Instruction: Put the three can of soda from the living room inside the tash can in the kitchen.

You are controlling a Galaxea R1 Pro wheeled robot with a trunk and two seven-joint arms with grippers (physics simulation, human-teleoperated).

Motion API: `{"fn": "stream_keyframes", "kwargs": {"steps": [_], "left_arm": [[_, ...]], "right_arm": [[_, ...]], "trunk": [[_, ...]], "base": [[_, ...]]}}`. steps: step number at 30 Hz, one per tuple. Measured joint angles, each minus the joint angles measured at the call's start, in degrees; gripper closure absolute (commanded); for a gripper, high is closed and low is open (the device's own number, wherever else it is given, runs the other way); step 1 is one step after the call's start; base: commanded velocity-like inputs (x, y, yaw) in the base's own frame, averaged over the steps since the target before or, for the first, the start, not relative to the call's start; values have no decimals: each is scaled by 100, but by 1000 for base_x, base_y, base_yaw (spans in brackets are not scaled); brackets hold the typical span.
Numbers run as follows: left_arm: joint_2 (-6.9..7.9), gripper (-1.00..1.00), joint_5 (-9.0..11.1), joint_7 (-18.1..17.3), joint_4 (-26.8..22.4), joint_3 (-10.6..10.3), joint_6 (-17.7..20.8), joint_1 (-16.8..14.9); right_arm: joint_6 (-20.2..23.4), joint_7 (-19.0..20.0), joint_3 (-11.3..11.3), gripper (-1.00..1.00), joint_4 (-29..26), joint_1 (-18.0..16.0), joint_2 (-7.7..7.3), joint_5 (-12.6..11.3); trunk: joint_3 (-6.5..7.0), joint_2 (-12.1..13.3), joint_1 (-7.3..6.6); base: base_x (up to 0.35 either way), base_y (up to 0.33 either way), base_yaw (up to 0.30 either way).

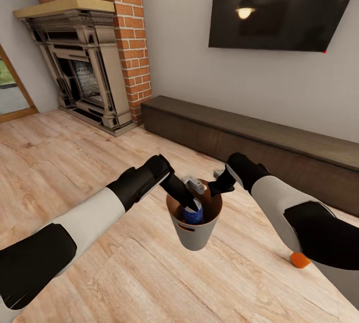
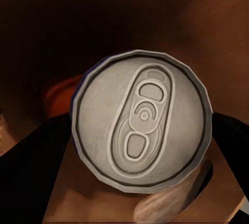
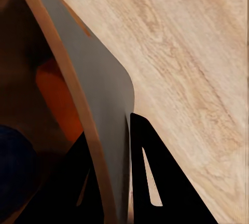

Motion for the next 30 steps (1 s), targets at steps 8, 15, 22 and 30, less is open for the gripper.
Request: {"fn": "stream_keyframes", "kwargs": {"steps": [8, 15, 22, 30], "left_arm": [[-28, 100, -5, 59, -9, -15, -71, 26], [-23, 100, -30, 95, 88, -21, -348, 32], [-24, 100, -35, 169, 274, -23, -557, 36], [-26, 100, -42, 179, 622, -60, -824, 120]], "right_arm": [[2, 1, -9, 100, 21, -10, 40, -16], [-2, 0, 8, 100, 34, -10, 147, 12], [2, 0, -18, 100, 21, -19, 208, -18], [2, 0, -34, 100, 15, -52, 201, -17]], "trunk": [[0, 0, 0], [0, 0, 0], [0, 0, 0], [0, 0, 0]], "base": [[0, 0, 0], [0, 0, 0], [0, 0, 0], [0, 0, 0]]}}
